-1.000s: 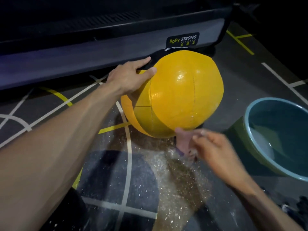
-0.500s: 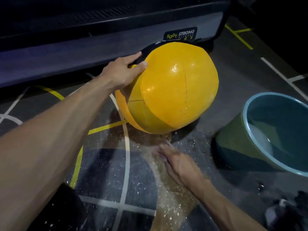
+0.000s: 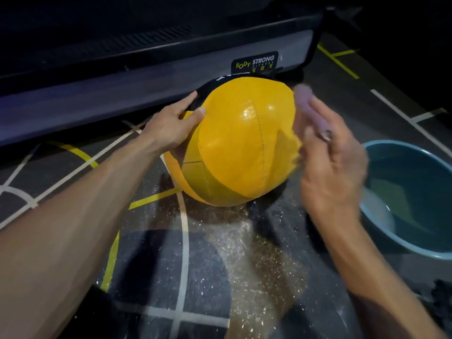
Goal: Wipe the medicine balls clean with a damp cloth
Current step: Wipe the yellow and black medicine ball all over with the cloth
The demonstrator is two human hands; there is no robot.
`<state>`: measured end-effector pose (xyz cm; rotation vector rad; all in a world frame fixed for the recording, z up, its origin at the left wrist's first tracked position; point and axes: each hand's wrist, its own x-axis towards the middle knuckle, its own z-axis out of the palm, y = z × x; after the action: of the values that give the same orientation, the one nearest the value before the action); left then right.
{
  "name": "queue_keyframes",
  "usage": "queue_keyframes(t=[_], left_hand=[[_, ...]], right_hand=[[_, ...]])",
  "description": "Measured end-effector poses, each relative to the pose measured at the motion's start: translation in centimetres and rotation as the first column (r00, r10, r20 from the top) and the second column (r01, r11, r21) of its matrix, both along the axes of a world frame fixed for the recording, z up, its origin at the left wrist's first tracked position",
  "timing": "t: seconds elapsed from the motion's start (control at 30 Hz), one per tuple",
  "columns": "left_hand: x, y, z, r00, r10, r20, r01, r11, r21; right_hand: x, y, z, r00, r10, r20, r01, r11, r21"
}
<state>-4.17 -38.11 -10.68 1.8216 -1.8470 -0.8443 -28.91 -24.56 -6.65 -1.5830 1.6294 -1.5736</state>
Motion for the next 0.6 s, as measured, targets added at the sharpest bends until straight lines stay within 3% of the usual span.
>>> queue_keyframes(t=[0.07,0.1,0.13,0.2,0.23,0.3,0.33,0.37,0.4,0.43,0.47,0.5,0.6], left_hand=[[-0.2,0.1,0.0,1.0,0.003,-0.01,-0.003,1.0,-0.008],[-0.3,0.1,0.0,1.0,0.007,-0.008,-0.007,1.0,-0.011],[-0.2,0.0,0.0,1.0,0.012,0.0,-0.012,1.0,-0.012],[0.0,-0.1,-0.1,1.0,0.008,0.026,-0.007,1.0,-0.017],[0.1,-0.1,-0.2,0.999,0.002,0.037,-0.001,1.0,-0.019],[0.3,-0.3,-0.2,0.999,0.015,0.045,-0.014,1.0,-0.011],[0.3,-0.3,-0.2,0.999,0.021,0.041,-0.02,1.0,-0.008],[0.3,-0.3,-0.2,0.999,0.021,0.041,-0.021,1.0,-0.011],[0.5,-0.3,-0.3,0.999,0.023,0.045,-0.022,1.0,-0.012],[0.7,-0.2,-0.3,0.999,0.029,0.046,-0.028,1.0,-0.01],[1.0,-0.1,-0.4,0.999,0.034,0.041,-0.034,0.999,-0.006],[1.3,0.1,-0.4,0.999,0.037,0.027,-0.037,0.999,-0.002],[2.1,0.8,-0.6,0.997,0.074,-0.032,-0.074,0.997,0.004]], right_hand=[[2.3,-2.0,-1.9,0.988,0.154,0.012,-0.154,0.987,-0.039],[3.2,-2.4,-4.1,0.971,0.233,-0.054,-0.234,0.972,-0.004],[4.0,-1.8,-6.4,0.935,0.296,-0.195,-0.281,0.954,0.101],[4.3,0.6,-11.9,0.842,0.24,-0.483,-0.22,0.971,0.099],[4.0,2.3,-13.9,0.82,0.238,-0.521,-0.22,0.971,0.098],[3.4,5.7,-16.3,0.896,0.292,-0.334,-0.209,0.942,0.262],[3.0,6.9,-16.6,0.964,0.225,-0.14,-0.153,0.905,0.396],[2.7,7.2,-16.8,0.99,0.037,0.139,-0.111,0.812,0.574],[2.2,7.0,-16.8,0.878,-0.248,0.409,-0.142,0.681,0.718],[1.5,6.9,-17.0,0.692,-0.458,0.558,-0.226,0.596,0.77],[0.9,6.9,-16.4,0.577,-0.544,0.609,-0.275,0.573,0.772],[0.5,6.7,-15.7,0.556,-0.558,0.616,-0.274,0.577,0.769],[-0.2,5.1,-12.8,0.657,-0.474,0.586,-0.108,0.71,0.696]])
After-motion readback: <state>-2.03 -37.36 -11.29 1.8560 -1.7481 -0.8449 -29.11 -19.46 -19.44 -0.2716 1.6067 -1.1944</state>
